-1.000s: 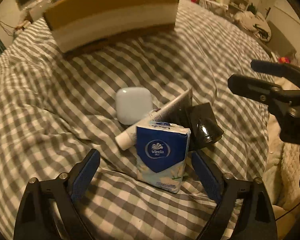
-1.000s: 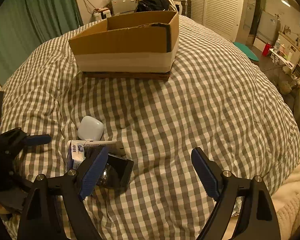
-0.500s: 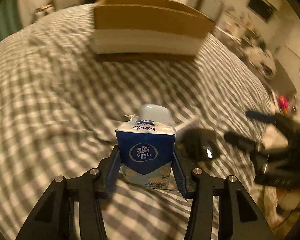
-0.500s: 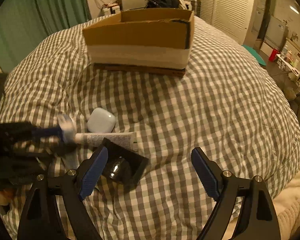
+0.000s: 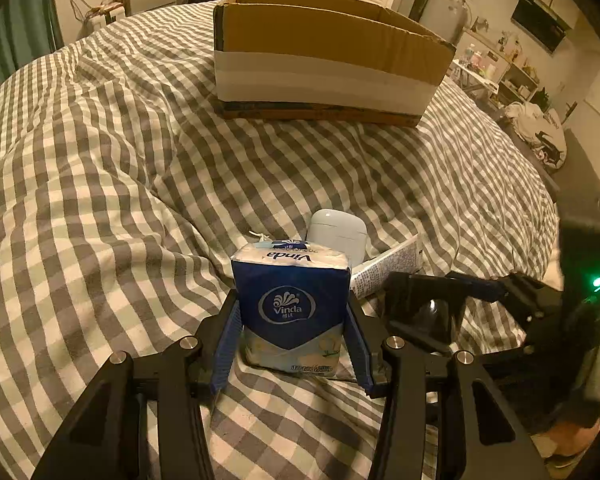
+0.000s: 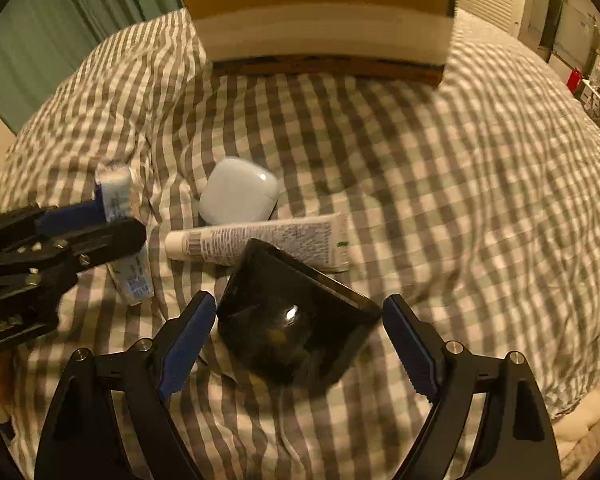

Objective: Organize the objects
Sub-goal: 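Grasp the Vinda tissue pack with the left gripper while the right gripper grasps the black cup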

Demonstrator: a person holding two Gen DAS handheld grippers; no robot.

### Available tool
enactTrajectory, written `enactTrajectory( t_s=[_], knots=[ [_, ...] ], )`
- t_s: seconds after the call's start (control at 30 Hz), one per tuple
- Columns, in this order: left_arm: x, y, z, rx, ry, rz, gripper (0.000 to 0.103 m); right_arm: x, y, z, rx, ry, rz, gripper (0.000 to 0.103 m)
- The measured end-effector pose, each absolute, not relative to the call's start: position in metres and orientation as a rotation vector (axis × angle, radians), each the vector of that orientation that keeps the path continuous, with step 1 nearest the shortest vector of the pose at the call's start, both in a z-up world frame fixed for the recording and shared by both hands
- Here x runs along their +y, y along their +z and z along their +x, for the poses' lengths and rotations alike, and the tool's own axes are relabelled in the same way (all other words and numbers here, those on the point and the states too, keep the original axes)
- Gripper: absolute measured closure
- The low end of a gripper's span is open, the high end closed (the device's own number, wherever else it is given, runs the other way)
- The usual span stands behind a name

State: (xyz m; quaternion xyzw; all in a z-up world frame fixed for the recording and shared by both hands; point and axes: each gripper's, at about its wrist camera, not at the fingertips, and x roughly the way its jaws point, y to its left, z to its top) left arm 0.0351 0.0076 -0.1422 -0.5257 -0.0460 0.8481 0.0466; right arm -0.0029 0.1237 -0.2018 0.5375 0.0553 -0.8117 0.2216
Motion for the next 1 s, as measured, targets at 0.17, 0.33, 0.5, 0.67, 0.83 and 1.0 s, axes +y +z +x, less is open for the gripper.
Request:
enactTrajectory(
  t_s=[0.17,0.33,0.5,0.67,0.83,1.0],
  knots=[
    [0.008,-0.143,0.035,-0.141,2.584,-1.608,0.054,0.122,-0.210,-0.002,0.139,-2.227,1.490,0.026],
    [0.009,-0.144,0.034,-0.141,2.579,-1.612,0.054,0.125,-0.203,-0.002,0.138,-2.247,1.471,0.026],
    [0.009,-0.144,0.034,-0.135,2.579,-1.613,0.054,0.124,-0.190,-0.002,0.199,-2.299,1.420,0.026],
    [0.014,-0.140,0.035,-0.089,2.594,-1.607,0.054,0.134,-0.170,-0.002,0.207,-2.349,1.376,0.026],
    [0.019,-0.130,0.039,-0.064,2.605,-1.580,0.054,0.141,-0.147,-0.002,0.211,-2.400,1.314,0.026],
    [0.022,-0.112,0.040,-0.072,2.616,-1.536,0.054,0.147,-0.123,0.001,0.203,-2.442,1.240,0.026]
  ],
)
